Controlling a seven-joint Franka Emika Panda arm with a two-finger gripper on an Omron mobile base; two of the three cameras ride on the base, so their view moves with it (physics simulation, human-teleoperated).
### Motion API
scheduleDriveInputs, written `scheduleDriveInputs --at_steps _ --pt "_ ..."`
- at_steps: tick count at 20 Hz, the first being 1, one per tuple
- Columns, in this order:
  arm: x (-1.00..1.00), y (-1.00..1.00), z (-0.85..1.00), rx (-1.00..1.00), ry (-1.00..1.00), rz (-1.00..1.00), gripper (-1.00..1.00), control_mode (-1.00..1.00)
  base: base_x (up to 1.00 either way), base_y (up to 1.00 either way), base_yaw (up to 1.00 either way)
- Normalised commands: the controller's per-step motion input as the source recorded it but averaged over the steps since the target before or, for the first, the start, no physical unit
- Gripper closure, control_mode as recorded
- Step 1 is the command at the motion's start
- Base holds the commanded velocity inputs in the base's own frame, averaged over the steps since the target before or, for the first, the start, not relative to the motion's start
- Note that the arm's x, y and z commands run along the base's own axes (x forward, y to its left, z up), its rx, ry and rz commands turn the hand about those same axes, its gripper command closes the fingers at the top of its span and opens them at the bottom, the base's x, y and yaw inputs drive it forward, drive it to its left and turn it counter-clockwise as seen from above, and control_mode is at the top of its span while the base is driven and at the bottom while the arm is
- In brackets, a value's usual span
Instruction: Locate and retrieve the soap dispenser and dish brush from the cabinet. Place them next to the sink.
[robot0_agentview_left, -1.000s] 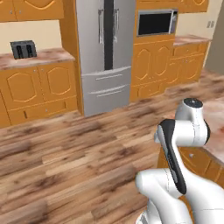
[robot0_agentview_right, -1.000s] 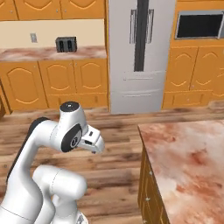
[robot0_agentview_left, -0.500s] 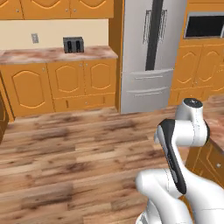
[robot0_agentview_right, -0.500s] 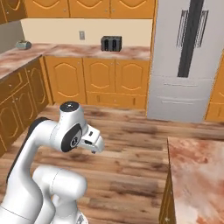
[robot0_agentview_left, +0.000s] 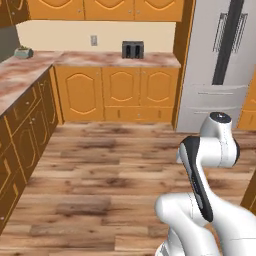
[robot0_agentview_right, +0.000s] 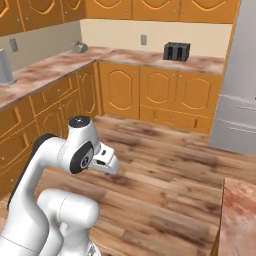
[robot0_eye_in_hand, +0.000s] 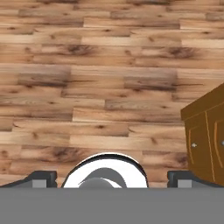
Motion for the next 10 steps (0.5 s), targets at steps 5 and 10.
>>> scheduleDriveInputs --at_steps 5,10 --pt "0.0 0.0 0.0 0.0 0.0 0.0 -1.0 1.0 0.0 0.05 0.43" --pt "0.0 0.0 0.0 0.0 0.0 0.0 -1.0 1.0 0.06 0.06 0.45"
